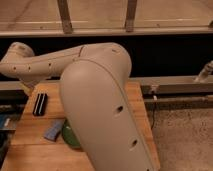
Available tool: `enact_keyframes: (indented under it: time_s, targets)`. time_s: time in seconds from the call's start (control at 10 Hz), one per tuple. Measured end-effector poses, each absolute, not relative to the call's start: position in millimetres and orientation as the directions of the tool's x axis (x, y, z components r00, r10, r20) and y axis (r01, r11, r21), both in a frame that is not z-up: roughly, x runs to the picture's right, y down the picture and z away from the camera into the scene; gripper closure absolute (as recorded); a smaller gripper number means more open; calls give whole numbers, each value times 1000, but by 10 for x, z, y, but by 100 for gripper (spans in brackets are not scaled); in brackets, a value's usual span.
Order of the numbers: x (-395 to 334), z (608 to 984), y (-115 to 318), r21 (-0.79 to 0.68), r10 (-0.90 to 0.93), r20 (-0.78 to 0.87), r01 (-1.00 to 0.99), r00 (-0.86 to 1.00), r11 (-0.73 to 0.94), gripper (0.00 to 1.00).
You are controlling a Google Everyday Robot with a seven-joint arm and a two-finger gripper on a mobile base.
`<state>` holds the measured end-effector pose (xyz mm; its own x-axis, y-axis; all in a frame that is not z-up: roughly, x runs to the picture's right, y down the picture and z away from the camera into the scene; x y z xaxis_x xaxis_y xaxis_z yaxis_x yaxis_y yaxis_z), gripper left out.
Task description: Place the eraser in the ceramic cup
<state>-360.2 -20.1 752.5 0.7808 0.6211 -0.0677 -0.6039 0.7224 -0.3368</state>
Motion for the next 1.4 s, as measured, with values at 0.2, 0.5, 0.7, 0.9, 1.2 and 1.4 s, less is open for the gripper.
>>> enact_keyframes:
  time_s: [0.2, 0.5, 0.7, 0.9, 1.2, 1.4]
  targets:
    - [-3785, 7683, -202, -344, 610, -56, -588, 791, 732, 26]
    - [-3940, 7908, -144, -354, 608, -62, -587, 791, 728, 26]
    - [-3915, 7919, -158, -352, 610, -64, -590, 789, 726, 26]
    - [-3919, 7913, -141, -355, 611, -76, -594, 788, 722, 26]
    - [-3871, 8129, 55, -379, 607, -138, -608, 782, 698, 26]
    - [-3942, 8274, 223, -403, 589, -176, -603, 789, 688, 26]
